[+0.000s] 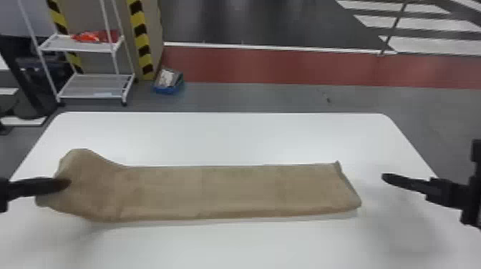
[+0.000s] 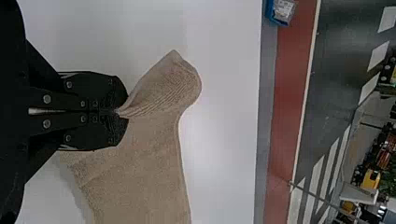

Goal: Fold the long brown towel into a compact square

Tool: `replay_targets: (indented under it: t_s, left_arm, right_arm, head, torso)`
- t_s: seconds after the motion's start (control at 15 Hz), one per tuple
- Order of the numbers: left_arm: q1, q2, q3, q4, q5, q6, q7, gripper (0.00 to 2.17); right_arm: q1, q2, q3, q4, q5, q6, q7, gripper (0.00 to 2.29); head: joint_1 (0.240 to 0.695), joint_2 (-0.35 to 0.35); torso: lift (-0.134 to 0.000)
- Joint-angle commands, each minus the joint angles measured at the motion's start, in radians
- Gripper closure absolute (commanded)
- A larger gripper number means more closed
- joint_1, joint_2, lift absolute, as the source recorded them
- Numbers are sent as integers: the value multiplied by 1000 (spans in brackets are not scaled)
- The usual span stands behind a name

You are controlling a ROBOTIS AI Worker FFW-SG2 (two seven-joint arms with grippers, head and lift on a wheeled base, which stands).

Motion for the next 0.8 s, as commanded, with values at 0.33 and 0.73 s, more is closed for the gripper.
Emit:
replay_targets:
  t_s: [0.33,0.73]
  left_arm:
    - [-73,-211,-253,-281,-31,344,43,2142]
    - [-185,-349,-437,-234,-89,382,122,2142]
  right_arm:
    - [90,12,-46,-146,-50,109,4,63]
    - [133,4,-75,-184,-73,125,4,63]
  head:
    - [695,-218]
    - [695,-350]
  torso:
    - [-124]
    - [-124]
